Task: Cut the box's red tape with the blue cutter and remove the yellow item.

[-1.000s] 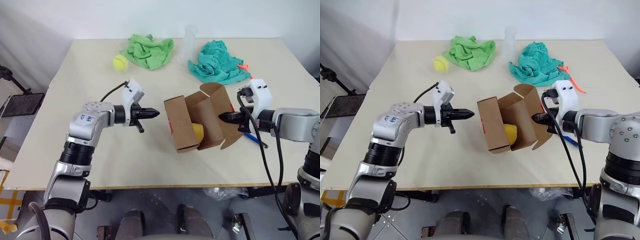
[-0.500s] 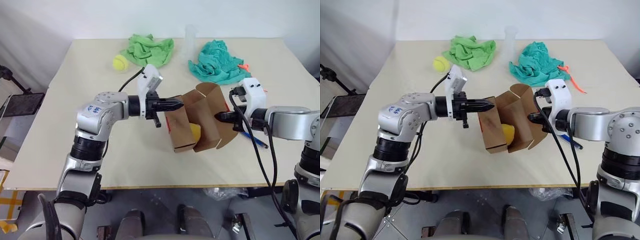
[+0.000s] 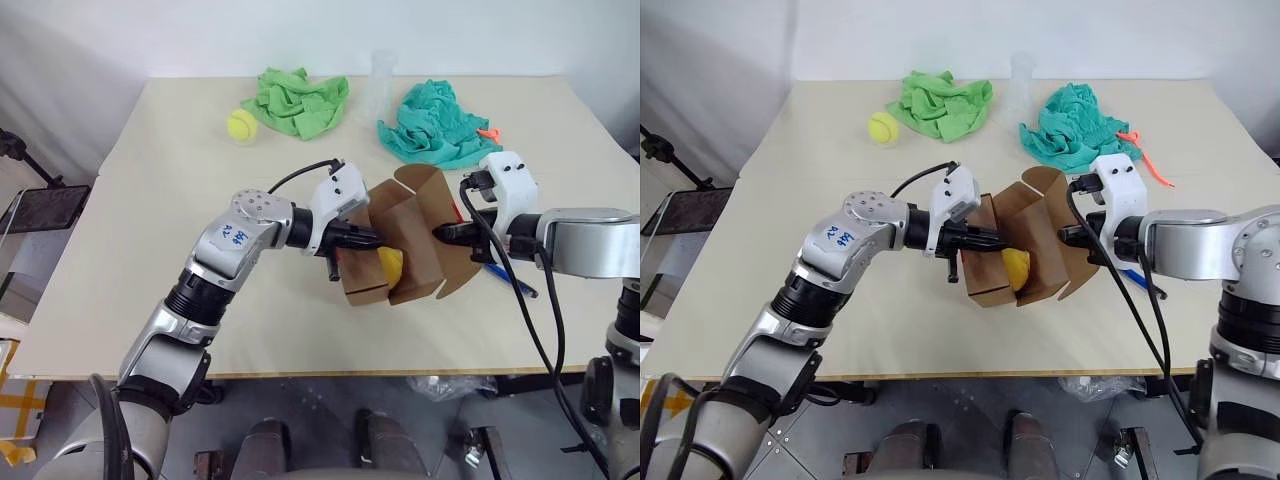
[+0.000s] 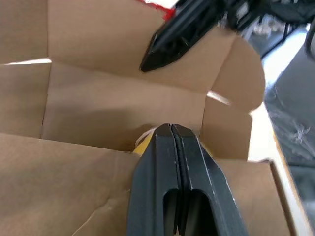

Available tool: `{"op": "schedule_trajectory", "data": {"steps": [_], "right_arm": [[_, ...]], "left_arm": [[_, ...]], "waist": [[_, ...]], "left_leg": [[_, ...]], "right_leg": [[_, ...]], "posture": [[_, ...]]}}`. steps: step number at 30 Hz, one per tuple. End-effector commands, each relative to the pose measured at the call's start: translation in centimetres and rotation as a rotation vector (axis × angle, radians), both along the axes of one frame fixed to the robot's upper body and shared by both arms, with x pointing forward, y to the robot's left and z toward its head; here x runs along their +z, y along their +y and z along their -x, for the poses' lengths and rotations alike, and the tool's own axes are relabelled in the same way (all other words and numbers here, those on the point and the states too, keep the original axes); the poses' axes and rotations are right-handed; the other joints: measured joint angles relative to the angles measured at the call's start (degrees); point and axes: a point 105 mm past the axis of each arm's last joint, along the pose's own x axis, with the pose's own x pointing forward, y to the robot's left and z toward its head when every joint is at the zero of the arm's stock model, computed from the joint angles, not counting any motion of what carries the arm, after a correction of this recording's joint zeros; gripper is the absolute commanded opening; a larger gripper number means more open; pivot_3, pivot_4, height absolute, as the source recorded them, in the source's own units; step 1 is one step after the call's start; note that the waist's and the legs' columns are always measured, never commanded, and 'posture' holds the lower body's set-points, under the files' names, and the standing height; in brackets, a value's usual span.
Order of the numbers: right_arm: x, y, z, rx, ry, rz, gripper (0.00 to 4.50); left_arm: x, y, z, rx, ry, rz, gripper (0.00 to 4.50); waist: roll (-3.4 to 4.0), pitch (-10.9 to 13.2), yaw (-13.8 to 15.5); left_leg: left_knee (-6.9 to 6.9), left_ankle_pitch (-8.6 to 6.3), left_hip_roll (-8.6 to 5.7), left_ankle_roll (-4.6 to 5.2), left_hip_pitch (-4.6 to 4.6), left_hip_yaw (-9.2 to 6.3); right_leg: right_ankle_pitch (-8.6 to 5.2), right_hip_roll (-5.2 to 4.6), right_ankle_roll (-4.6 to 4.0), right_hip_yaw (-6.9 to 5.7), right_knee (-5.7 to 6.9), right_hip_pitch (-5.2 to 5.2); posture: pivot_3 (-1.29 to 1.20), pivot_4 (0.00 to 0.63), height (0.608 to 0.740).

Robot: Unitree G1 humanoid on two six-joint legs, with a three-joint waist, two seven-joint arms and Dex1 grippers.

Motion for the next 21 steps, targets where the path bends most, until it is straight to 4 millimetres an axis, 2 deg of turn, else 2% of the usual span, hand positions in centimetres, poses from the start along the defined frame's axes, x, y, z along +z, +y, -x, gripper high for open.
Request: {"op": "schedule_trajectory", "data": {"steps": [1,4,8,21], "right_arm": [[1.4,-0.7,0.8,-0.026,-0.044,-0.008,0.01],[1.0,-1.4,1.7,-0.058,0.001,-0.008,0.01],[0.3,-1.9,2.1,-0.095,0.04,-0.012,0.01],[-2.8,-1.4,1.9,-0.115,0.122,-0.053,0.01]], "left_arm": [[-0.8,1.8,-0.4,0.029,-0.027,-0.074,0.0],[-1.4,3.4,-0.7,0.065,-0.027,-0.125,0.0],[-2.1,4.3,-0.8,0.089,-0.021,-0.158,0.0],[-4.0,4.5,-1.0,0.112,0.005,-0.182,0.0]], "waist": [[0.0,0.0,0.0],[-0.01,0.01,0.19],[-0.04,0.02,0.19],[-0.12,0.07,0.16]], "left_leg": [[0.0,-0.01,0.0,0.01,0.0,0.0],[0.01,-0.02,0.0,0.03,0.0,0.01],[0.03,-0.02,-0.01,0.04,-0.01,0.03],[0.05,-0.02,0.01,0.03,0.02,0.03]], "right_leg": [[0.0,0.0,0.0,0.0,-0.02,0.0],[0.0,-0.01,0.0,0.0,-0.05,0.01],[0.0,-0.03,0.0,0.02,-0.28,0.02],[0.0,-0.01,0.0,0.02,-0.25,0.01]], "posture": [[0.0,0.15,0.74],[0.0,0.15,0.74],[0.0,0.15,0.74],[0.0,0.15,0.74]]}}
